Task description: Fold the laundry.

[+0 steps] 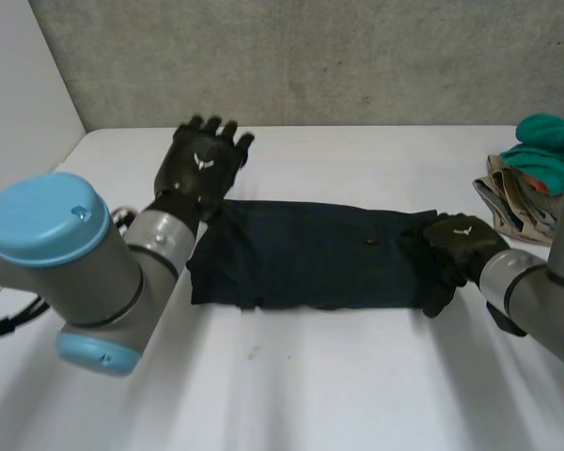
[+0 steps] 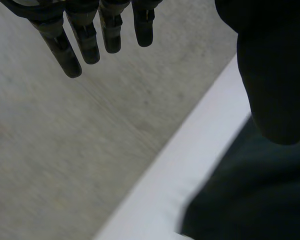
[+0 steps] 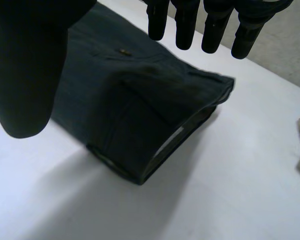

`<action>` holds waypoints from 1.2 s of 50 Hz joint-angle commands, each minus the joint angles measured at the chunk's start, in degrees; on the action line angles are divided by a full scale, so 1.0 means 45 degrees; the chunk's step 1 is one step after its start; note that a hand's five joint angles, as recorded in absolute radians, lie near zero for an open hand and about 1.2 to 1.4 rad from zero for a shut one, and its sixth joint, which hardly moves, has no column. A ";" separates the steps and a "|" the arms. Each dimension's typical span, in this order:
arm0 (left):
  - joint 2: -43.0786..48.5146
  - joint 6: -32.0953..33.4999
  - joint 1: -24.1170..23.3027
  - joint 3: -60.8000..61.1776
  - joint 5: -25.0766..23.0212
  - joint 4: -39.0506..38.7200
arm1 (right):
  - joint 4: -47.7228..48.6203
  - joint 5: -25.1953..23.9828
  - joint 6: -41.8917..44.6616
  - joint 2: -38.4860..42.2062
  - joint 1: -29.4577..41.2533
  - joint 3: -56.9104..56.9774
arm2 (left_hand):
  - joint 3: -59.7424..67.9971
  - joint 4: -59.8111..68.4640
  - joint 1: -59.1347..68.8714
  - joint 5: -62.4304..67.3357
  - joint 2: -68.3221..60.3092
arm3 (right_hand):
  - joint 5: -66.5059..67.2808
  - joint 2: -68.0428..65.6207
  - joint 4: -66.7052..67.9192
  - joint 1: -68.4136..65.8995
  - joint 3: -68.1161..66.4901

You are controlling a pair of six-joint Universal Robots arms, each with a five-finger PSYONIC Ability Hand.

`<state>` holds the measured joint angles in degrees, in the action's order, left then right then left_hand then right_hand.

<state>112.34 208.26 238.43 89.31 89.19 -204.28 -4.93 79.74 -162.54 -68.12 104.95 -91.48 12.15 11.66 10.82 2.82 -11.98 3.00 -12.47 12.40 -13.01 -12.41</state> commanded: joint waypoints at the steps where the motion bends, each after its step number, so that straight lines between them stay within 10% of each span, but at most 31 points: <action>1: 0.0777 -0.1435 0.0120 0.0271 0.0043 0.0903 | 0.2402 -0.0181 0.0045 0.0195 -0.0001 -0.1037 | 0.1434 0.1545 0.1730 0.1287 -0.1474 | 0.2376 -0.2495 0.2510 -0.2374 -0.2508; 9: 0.1871 -0.1416 0.0218 0.0115 0.0140 0.1275 | 0.3712 -0.0024 0.0123 0.1035 0.0058 -0.1272 | 0.3943 0.4054 0.4239 0.3796 -0.3983 | 0.6219 -0.6337 0.6352 -0.6216 -0.6350; 12: 0.2087 -0.1435 0.0335 0.0095 0.0160 0.1275 | 0.4142 0.0190 0.0202 0.1094 -0.0098 -0.1331 | 0.3756 0.3867 0.4052 0.3609 -0.3796 | 1.4873 -1.4992 1.5007 -1.4871 -1.5005; 28: -0.0451 -0.1475 0.0902 0.0915 0.0140 0.1295 | 0.3517 0.1343 0.8108 -0.0879 -0.1525 -0.1527 | 0.1887 0.1997 0.2183 0.1740 -0.1926 | 1.4888 -1.5007 1.5022 -1.4886 -1.5020; 42: -0.0940 -0.1475 0.0785 0.1130 0.0160 0.1275 | 0.6643 -0.2151 0.9594 0.2830 0.5740 0.0640 | 0.1214 0.1325 0.1510 0.1067 -0.1254 | 1.4888 -1.5007 1.5022 -1.4886 -1.5020; 46: -0.1096 -0.1475 0.0785 0.0955 0.0160 0.1256 | 0.6369 -0.1978 1.0396 0.3477 0.6131 0.1051 | 0.1028 0.1138 0.1324 0.0881 -0.1067 | 0.1469 -0.1587 0.1603 -0.1466 -0.1601; 52: -0.1370 -0.1514 0.0668 0.0214 0.0160 0.1158 | 0.6291 -0.1391 0.7241 0.1860 0.5899 0.0838 | 0.0505 0.0616 0.0801 0.0358 -0.0545 | -0.0667 0.0549 -0.0534 0.0670 0.0536; 60: -0.1116 -0.2411 0.0141 -0.1836 0.0140 0.1236 | 0.5454 -0.1040 -0.1687 -0.1092 0.4299 0.0583 | 0.0018 0.0128 0.0314 -0.0129 -0.0057 | -0.0667 0.0549 -0.0534 0.0670 0.0536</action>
<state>106.36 200.40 240.71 87.03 89.91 -199.06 22.93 73.93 -146.01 -65.01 129.85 -88.35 14.42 13.93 14.36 3.50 -14.19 2.91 -12.07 11.90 -12.66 -11.93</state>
